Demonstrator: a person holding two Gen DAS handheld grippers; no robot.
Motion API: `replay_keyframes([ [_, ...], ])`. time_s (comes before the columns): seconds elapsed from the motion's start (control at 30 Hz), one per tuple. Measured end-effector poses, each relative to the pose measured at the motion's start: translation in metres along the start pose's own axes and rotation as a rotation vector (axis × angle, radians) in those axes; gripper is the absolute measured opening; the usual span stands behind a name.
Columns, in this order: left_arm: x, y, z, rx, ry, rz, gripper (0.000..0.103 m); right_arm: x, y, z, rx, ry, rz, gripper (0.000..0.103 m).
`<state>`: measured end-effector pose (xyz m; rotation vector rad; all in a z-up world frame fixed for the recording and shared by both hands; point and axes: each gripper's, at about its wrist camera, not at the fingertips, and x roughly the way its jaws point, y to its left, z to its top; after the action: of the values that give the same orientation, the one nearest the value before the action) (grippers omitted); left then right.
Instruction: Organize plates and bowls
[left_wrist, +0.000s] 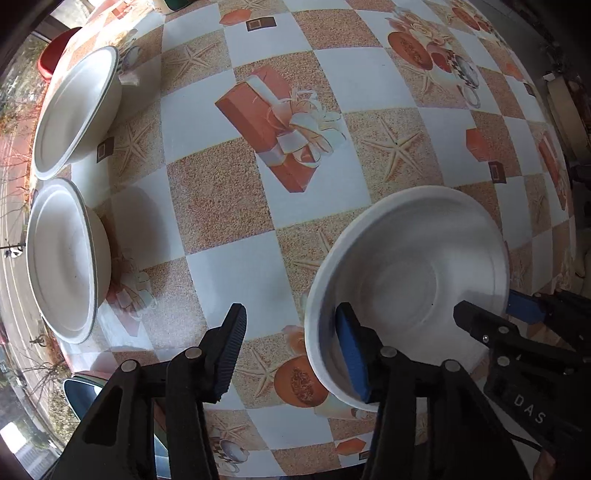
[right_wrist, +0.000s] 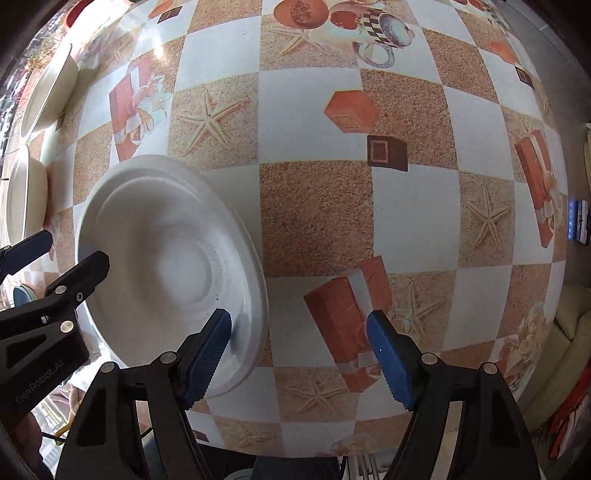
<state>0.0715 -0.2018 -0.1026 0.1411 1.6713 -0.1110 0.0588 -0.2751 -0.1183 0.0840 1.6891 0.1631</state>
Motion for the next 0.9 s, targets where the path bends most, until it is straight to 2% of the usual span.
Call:
replay_keyframes([
  [0.03, 0.002, -0.004, 0.000, 0.004, 0.007, -0.019, 0.034, -0.005, -0.014, -0.001, 0.015, 0.000, 0.059, 0.043],
  [0.07, 0.003, -0.009, -0.001, 0.014, 0.013, -0.027, 0.022, -0.006, -0.016, -0.002, 0.027, 0.003, 0.100, 0.037],
  [0.13, 0.004, -0.022, -0.002, 0.044, 0.017, 0.001, 0.021, -0.005, -0.019, -0.005, 0.028, 0.008, 0.137, 0.021],
  [0.17, 0.004, -0.028, -0.003, 0.055, 0.015, 0.002, 0.021, -0.006, -0.020, -0.006, 0.021, 0.006, 0.139, 0.017],
  [0.3, 0.004, -0.058, -0.012, 0.112, 0.025, -0.021, 0.021, -0.010, -0.043, -0.018, 0.021, -0.002, 0.113, 0.016],
  [0.63, 0.000, -0.161, -0.036, 0.336, 0.010, -0.066, 0.022, -0.013, -0.138, -0.079, 0.120, 0.004, 0.042, 0.017],
  [0.67, -0.001, -0.166, -0.038, 0.351, 0.005, -0.060, 0.027, -0.013, -0.146, -0.083, 0.134, 0.004, 0.040, 0.017],
  [0.73, -0.002, -0.173, -0.040, 0.388, -0.006, -0.029, 0.049, -0.011, -0.161, -0.091, 0.157, 0.003, 0.031, 0.017],
  [0.77, -0.005, -0.174, -0.042, 0.398, -0.024, -0.017, 0.066, -0.009, -0.166, -0.093, 0.160, 0.003, 0.011, 0.017],
  [0.8, -0.011, -0.175, -0.042, 0.405, -0.050, -0.007, 0.077, -0.009, -0.176, -0.094, 0.163, 0.000, -0.014, 0.017],
  [0.9, -0.025, -0.163, -0.046, 0.411, -0.092, -0.023, 0.080, -0.008, -0.189, -0.104, 0.188, -0.003, -0.025, 0.017],
])
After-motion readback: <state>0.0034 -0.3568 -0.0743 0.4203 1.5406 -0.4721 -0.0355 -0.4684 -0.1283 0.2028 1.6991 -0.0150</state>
